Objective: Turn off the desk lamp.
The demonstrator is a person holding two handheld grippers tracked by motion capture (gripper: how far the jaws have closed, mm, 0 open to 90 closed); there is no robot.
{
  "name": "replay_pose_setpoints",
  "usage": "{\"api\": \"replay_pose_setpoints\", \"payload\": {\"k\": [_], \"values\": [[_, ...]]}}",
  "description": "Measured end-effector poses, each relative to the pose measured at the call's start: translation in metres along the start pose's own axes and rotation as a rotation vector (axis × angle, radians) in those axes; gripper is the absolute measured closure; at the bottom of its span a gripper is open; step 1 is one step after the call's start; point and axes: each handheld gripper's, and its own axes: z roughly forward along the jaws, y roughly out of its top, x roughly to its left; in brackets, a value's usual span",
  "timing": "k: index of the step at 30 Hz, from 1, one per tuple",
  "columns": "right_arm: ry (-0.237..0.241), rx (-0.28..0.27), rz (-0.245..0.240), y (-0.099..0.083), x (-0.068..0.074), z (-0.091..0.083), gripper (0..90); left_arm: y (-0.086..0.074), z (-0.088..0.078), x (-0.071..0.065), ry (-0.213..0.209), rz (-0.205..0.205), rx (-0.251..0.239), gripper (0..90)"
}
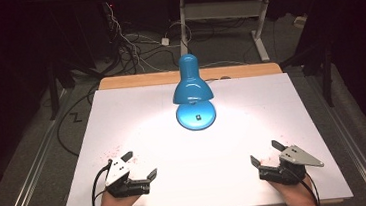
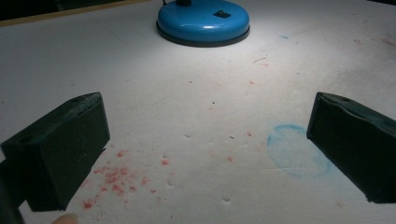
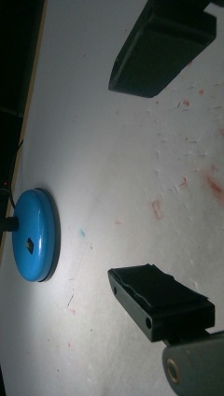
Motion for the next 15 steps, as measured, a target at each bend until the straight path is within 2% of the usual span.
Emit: {"api": "replay_pose_setpoints", "payload": {"k": [9, 12, 13, 14, 15], "values": [[0.009, -0.001, 0.013, 0.0007, -0.0019, -0.0011, 28.1, -0.0002, -0.0001, 0.0002, -0.005, -0.002, -0.004, 0.0], [0.014, -0.003, 0.017, 0.0013, -0.0034, -0.0027, 39.2, -0.0002, -0.0002, 0.0002, -0.005, 0.000, -0.003, 0.0], [0.014, -0.003, 0.017, 0.0013, -0.0034, -0.0027, 39.2, -0.0002, -0.0003, 0.0002, -0.005, -0.001, -0.004, 0.0], [0.018, -0.010, 0.019, 0.0015, -0.0045, -0.0037, 47.1, -0.0002, -0.0002, 0.0003, -0.007, -0.002, -0.005, 0.0], [0.022, -0.010, 0.020, 0.0019, -0.0053, -0.0037, 50.5, -0.0002, -0.0002, 0.0003, -0.007, -0.002, -0.005, 0.0]]}}
